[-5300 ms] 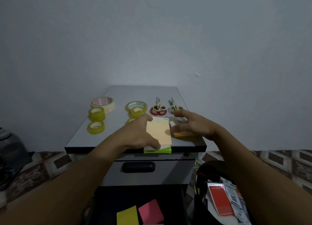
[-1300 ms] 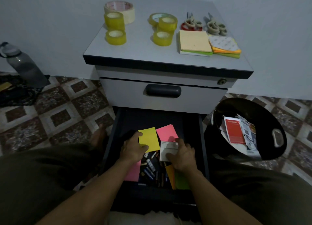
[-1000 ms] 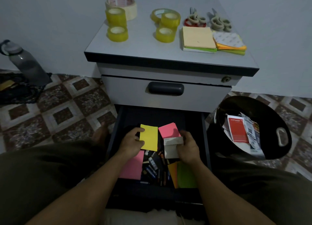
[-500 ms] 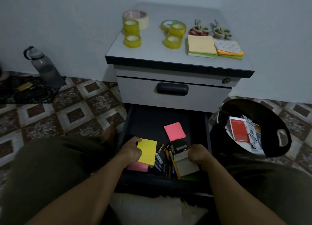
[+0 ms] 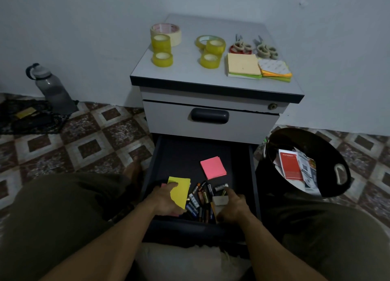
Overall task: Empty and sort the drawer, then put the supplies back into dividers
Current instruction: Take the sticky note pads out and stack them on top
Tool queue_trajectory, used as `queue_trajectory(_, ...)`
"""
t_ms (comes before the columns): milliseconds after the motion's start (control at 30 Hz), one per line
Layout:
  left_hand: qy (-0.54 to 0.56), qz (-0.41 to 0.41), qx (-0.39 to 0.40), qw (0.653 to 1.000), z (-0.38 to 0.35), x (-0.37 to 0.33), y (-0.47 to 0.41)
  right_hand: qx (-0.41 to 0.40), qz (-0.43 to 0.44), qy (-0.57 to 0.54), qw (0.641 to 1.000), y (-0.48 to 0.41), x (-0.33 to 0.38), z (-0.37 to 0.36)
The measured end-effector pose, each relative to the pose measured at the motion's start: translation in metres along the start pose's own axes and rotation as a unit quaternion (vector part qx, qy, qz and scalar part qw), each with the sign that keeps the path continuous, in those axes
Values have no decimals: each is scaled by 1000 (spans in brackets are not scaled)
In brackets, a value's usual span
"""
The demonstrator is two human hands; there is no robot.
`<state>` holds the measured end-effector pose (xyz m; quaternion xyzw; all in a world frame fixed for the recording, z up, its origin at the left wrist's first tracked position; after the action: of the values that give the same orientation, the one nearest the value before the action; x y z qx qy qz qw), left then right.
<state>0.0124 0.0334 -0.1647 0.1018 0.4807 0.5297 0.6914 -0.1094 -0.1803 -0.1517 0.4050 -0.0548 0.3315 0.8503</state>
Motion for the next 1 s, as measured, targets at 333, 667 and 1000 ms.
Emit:
queue_trajectory(333, 181, -52, -38, 981, -1, -11, -10, -33, 54, -54, 997, -3, 4, 5)
queue_trajectory(667, 123, -48, -69, 989, 1, -14, -21, -3, 53, -61, 997, -7, 10, -5)
queue_trajectory(1000, 222, -32, -55, 973, 1, -14, -21, 17, 100, -221, 970, -14, 17, -6)
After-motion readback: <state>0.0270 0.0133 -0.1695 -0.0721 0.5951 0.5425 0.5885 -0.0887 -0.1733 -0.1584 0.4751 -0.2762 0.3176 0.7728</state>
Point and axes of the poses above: each hand's wrist, its own y-axis away from the middle knuckle, its own z-axis out of the back of the hand, x = y × z, the point moved 10 cm from there along -y, towards the middle knuckle, and after that the axes turned 4 degrees about y, right-handed, at the moved point
